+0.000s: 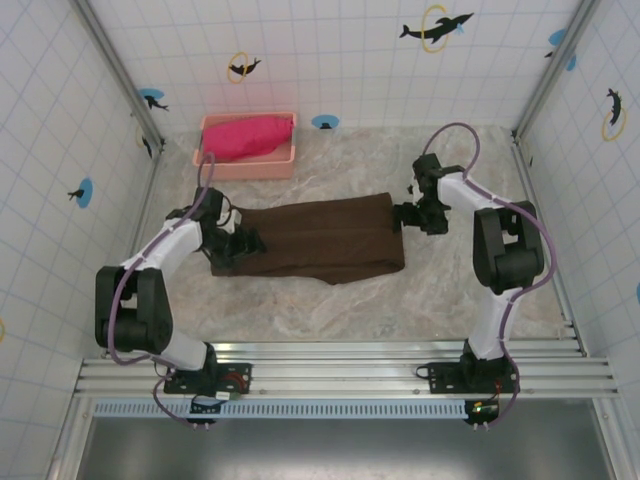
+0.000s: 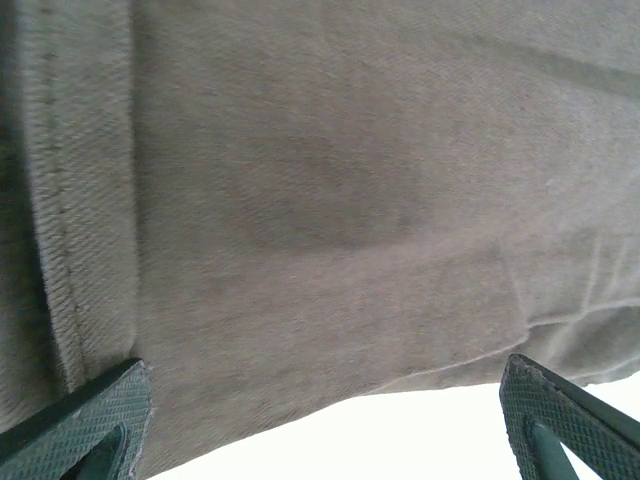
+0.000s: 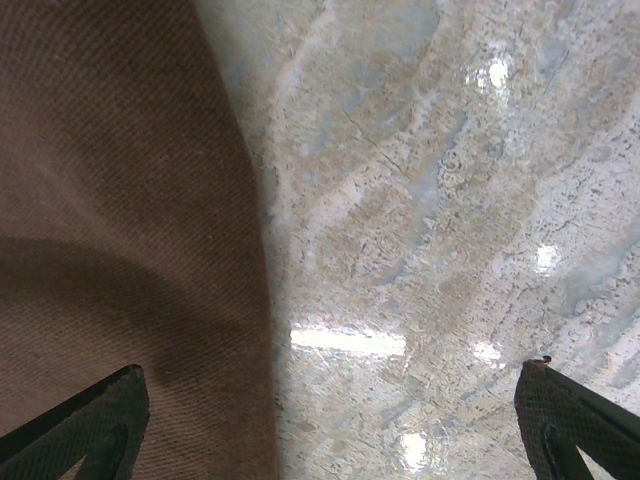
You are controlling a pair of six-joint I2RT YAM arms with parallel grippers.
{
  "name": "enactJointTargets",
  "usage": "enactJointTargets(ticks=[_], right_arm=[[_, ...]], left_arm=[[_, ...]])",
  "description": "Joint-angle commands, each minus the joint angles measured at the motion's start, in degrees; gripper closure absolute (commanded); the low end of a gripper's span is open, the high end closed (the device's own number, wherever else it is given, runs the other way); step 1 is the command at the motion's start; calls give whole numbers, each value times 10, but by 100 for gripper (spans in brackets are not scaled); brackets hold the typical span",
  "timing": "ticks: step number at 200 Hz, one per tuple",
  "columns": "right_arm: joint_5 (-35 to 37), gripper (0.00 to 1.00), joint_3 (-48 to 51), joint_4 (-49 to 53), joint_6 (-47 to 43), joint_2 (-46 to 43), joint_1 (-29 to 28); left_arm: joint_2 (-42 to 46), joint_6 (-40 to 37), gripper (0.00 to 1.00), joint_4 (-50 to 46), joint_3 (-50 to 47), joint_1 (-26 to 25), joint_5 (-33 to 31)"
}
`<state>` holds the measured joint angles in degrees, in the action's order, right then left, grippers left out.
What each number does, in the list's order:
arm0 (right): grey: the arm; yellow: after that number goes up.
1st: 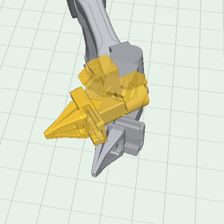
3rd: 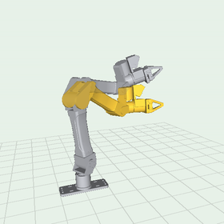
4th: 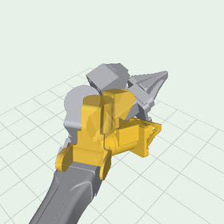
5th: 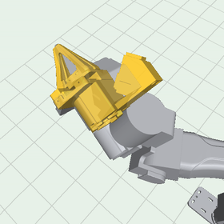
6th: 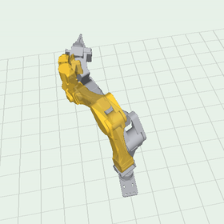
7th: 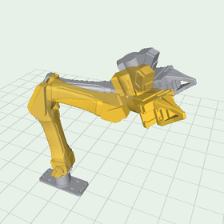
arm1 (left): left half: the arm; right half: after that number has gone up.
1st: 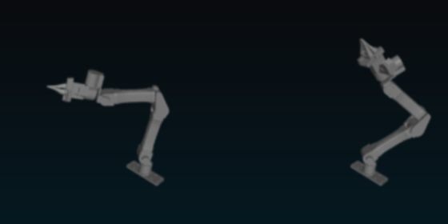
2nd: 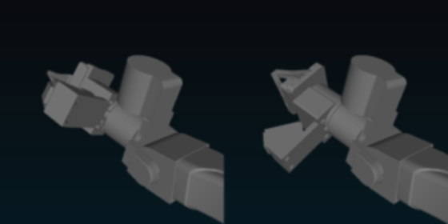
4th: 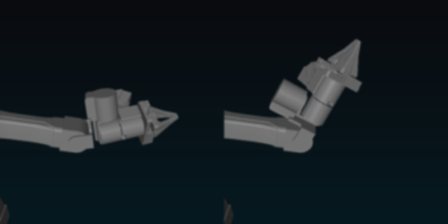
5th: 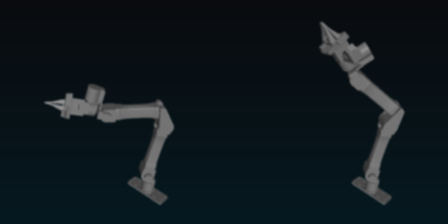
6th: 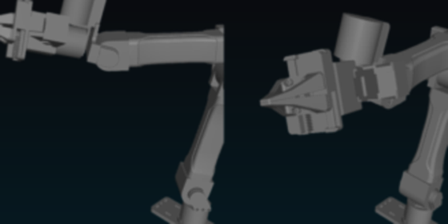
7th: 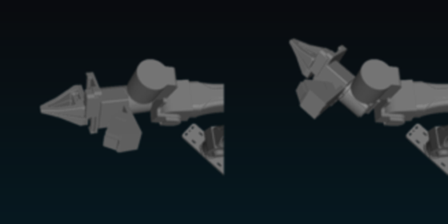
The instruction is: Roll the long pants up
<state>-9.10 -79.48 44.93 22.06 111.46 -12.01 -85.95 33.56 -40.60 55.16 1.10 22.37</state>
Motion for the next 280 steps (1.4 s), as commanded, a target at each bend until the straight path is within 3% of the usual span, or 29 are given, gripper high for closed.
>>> enactJointTargets(ticks=[1,25,45,108,136,170,213,245,280], right_arm=[[-8,3,14,14,-15,-23,5],[-14,3,14,13,-23,-22,8],[-30,3,3,10,-30,-17,13],[-50,3,-175,49,-35,88,28],[-72,2,-256,65,-37,146,27],[-74,1,-296,71,-35,165,14],[-64,1,-277,73,-36,137,-6],[-48,1,-223,64,-41,95,-10],[-40,2,-191,59,-41,67,0]], left_arm=[[28,-25,8,-65,19,17,-79],[59,-32,8,-99,20,33,-141],[83,-36,8,-115,26,38,-157],[155,11,8,-116,25,33,-104],[183,42,9,-97,8,-7,-79],[186,122,9,-8,-19,-88,-58],[91,210,8,128,-27,-106,-66],[-33,209,9,159,65,-116,-70],[-172,208,9,160,195,-161,-71]])
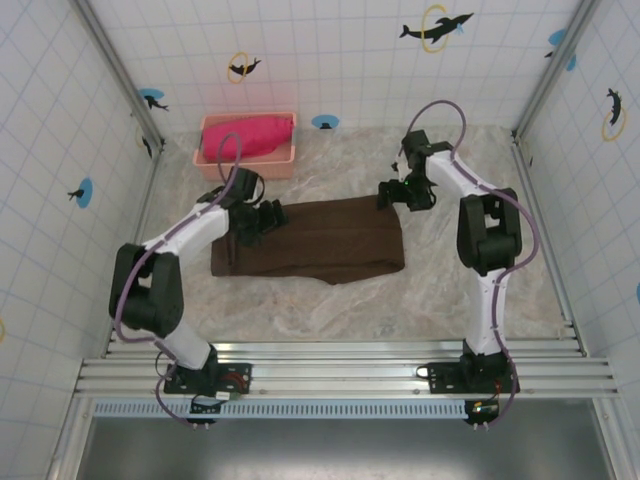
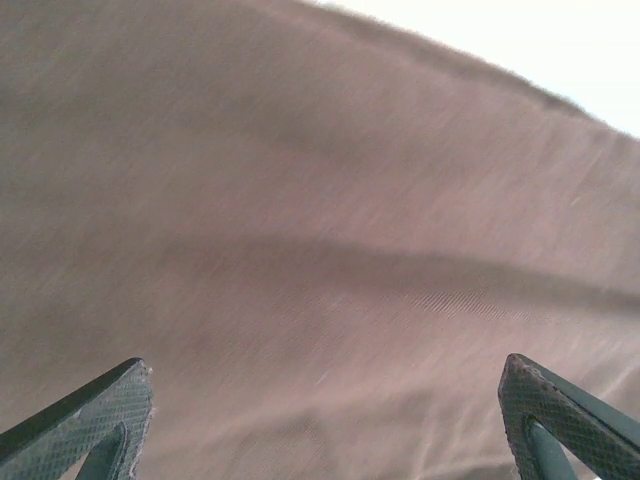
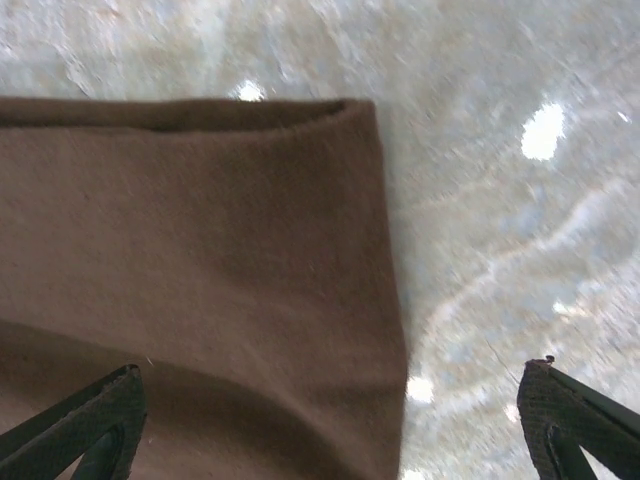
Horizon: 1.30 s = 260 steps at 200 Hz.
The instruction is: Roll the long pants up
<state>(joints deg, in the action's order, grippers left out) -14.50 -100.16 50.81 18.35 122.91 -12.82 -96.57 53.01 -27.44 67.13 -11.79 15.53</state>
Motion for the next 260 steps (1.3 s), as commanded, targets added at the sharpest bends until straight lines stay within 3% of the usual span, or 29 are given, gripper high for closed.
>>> enactJointTargets(ticks=[1,59,148,214,240,260], right_arm=[[14,2,16,0,-4,-48,8],[20,2,26,7,0,-86,32],[24,2,76,38,-30,-164,86],[12,2,114,41,-41,-213,125],[4,2,128,37,-44,-227,139],[-9,2,134,32,-41,-232,151]], left_arm=[[-69,14,9,29,79,-33,-3],[-217,38,10,44,166,-89,-5],[-339,55,12,42,267,-163,-4],[-350,87,12,79,224,-309,9],[-248,98,10,128,139,-324,-28],[-160,78,7,87,109,-304,-78]])
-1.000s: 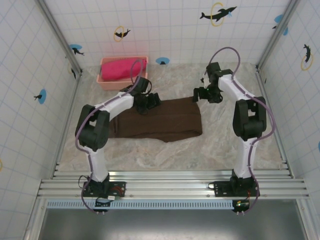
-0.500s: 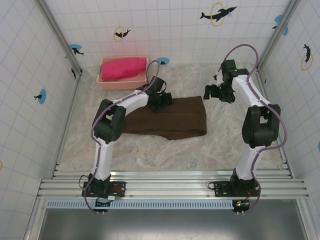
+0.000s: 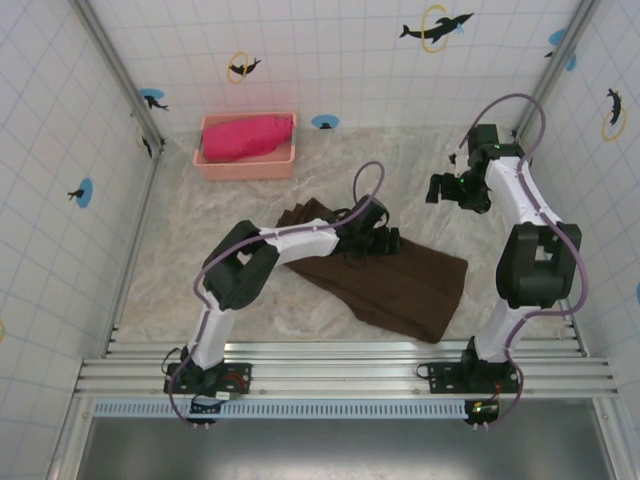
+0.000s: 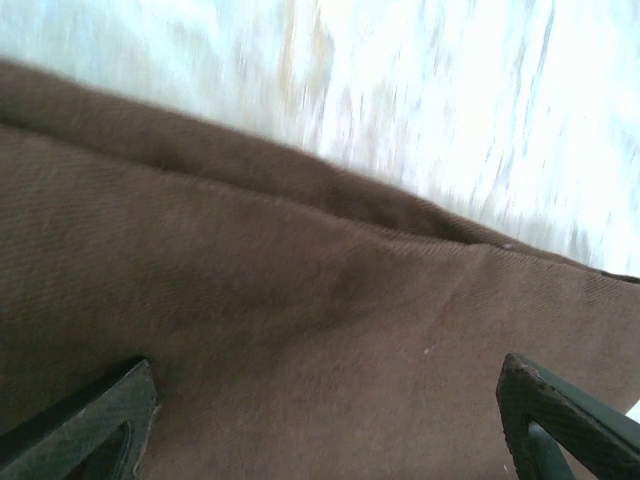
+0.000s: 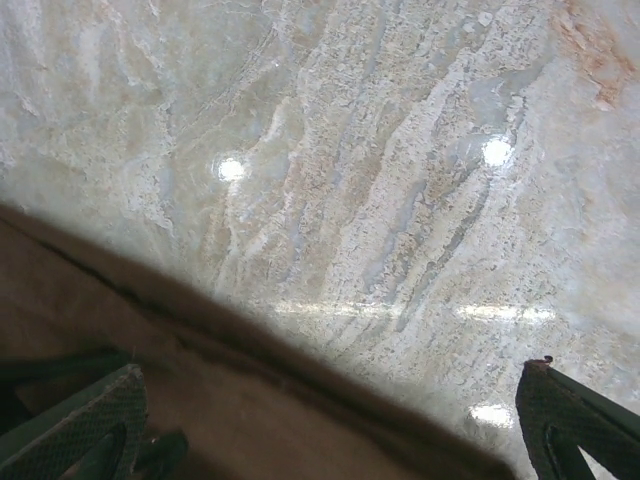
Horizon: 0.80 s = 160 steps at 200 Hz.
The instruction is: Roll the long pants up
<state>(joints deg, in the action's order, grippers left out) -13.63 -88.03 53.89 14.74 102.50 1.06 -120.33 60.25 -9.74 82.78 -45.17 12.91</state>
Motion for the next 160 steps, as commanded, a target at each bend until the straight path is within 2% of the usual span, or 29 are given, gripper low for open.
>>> enactJointTargets(ticks=[1,26,60,130,135,160], right_arm=[[-19,2,13,0,-5,-28,13],[-34,2,14,-7,1,-22,14],[-40,2,14,-9,3,-23,3],[-40,2,79,-17,7,-81,-23],[-40,2,86,-18,8,-86,-24],[-40,2,104,-17,16,-113,-26]], left_arm=[[81,4,7,-93,-47,31,-53],[131,-10,6,-143,-41,60,-91],[128,12,6,-204,-40,105,-116],[48,17,7,-289,-5,161,-165],[39,13,7,-288,-2,181,-162],[-31,-12,7,-305,65,184,-171]])
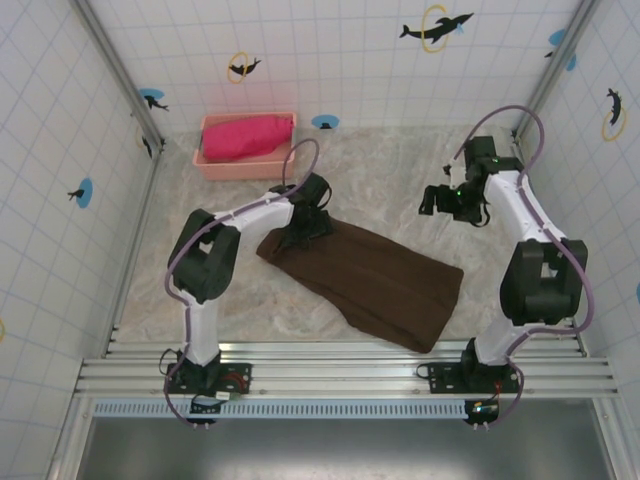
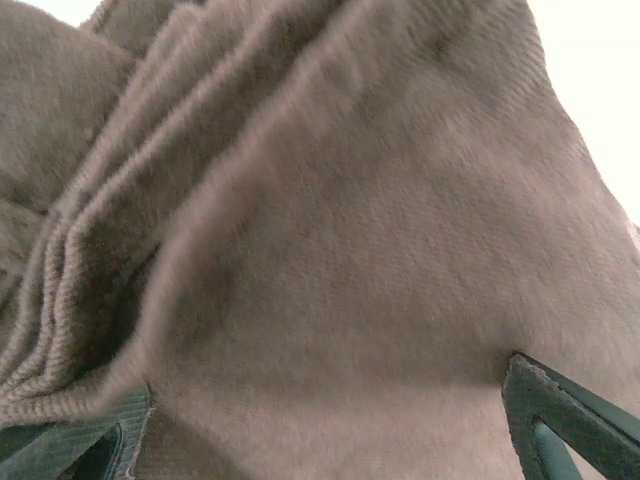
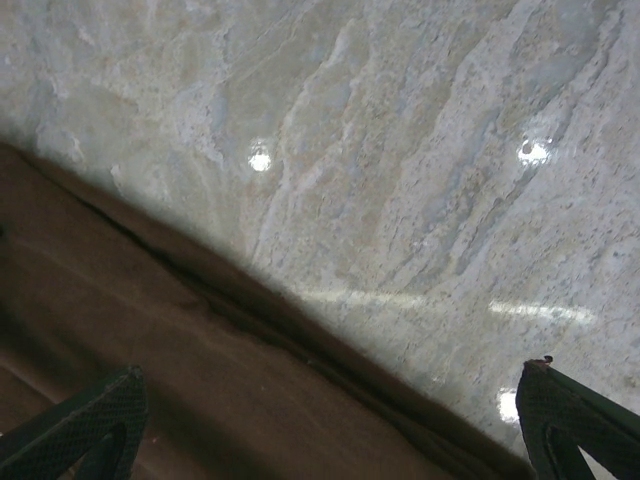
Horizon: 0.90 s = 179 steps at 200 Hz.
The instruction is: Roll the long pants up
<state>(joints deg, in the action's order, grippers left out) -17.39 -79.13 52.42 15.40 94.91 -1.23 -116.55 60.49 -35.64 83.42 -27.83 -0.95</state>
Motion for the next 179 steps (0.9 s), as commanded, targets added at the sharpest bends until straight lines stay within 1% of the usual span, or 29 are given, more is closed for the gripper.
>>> enactJointTargets(ticks=[1,16,25,34,47,57,65,70,75,82,96,104,115,117,133,144,161,179], right_arm=[[-3,2,16,-2,9,-38,-2],[-1,2,15,4,11,-47,-5],[1,2,14,10,11,-50,-6],[4,3,12,15,10,-53,-6],[7,3,11,19,8,-57,-6],[8,3,13,20,7,-60,-4],[8,3,16,21,6,-62,-4],[8,3,19,21,5,-64,-4],[8,3,23,21,4,-66,-4],[9,3,29,19,3,-69,-4],[9,3,43,14,0,-76,-5],[9,3,52,11,0,-79,-3],[5,3,66,5,-2,-84,-4],[5,3,69,4,-3,-85,-4],[-2,3,89,-3,-7,-89,-5],[-2,3,105,-10,-7,-93,-8],[-3,3,126,-21,-5,-102,-20],[-3,3,130,-25,1,-104,-36]], left_arm=[[-73,-15,7,-46,63,11,-32],[-138,-19,9,-46,140,10,-13],[-176,-21,10,-46,208,9,0],[-242,-28,10,-48,286,5,15],[-324,-59,11,-53,445,-2,54],[-396,-70,12,-78,616,-3,85],[-438,-70,12,-74,739,-3,108],[-447,-67,12,-53,784,-3,117],[-439,-59,12,-19,796,-1,125],[-403,-41,11,42,764,5,134],[-296,-21,8,164,617,17,142],[-243,-24,7,196,548,23,149],[-192,-39,6,198,487,28,176],[-167,-43,6,197,478,28,181],[-69,-65,7,172,373,28,206],[8,-69,7,171,266,27,211],[125,-60,7,170,90,27,195],[212,-38,9,169,-68,23,197]])
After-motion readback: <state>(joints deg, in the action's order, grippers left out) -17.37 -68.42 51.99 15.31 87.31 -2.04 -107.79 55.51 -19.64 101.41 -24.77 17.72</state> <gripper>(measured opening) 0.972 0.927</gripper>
